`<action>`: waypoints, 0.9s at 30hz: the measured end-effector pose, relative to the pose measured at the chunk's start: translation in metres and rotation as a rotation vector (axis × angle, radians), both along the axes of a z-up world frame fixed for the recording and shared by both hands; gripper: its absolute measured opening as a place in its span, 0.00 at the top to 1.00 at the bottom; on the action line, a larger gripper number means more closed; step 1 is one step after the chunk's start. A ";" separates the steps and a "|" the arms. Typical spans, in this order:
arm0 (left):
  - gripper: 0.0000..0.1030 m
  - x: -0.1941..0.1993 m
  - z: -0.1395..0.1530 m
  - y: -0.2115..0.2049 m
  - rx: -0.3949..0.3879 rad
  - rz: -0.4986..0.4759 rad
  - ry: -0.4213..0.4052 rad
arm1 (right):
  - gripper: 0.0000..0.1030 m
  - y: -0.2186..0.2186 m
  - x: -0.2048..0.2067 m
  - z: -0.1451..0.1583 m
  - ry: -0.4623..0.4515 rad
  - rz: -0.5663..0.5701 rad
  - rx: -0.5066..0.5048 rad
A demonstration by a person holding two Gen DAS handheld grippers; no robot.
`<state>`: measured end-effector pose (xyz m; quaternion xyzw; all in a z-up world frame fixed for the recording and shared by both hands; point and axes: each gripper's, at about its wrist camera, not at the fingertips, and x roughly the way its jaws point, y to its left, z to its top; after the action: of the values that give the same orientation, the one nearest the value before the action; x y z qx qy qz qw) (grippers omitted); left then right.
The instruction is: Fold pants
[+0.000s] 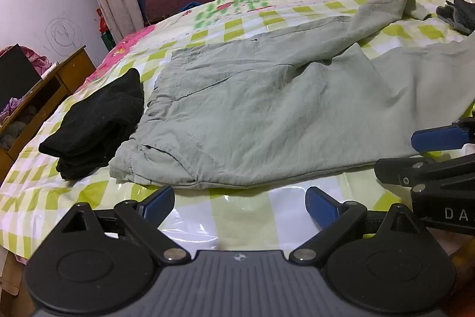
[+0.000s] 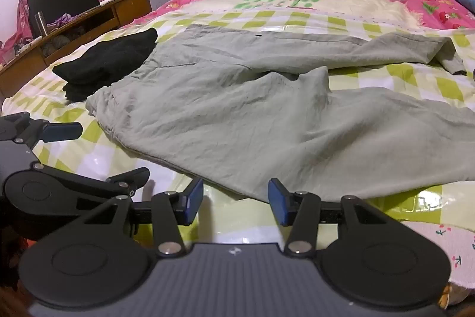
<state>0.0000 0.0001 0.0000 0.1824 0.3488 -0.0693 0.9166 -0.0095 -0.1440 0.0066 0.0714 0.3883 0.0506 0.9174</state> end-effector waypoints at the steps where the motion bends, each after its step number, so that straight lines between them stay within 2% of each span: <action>1: 0.00 0.000 0.000 0.000 0.002 0.000 0.000 | 0.52 0.000 0.000 0.000 0.000 0.000 0.000; 27: 0.00 0.000 -0.001 0.001 0.023 0.000 -0.003 | 0.52 0.001 0.000 0.000 0.003 -0.001 -0.002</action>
<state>0.0003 0.0009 -0.0005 0.1929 0.3481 -0.0650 0.9151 -0.0095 -0.1434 0.0066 0.0707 0.3895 0.0498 0.9169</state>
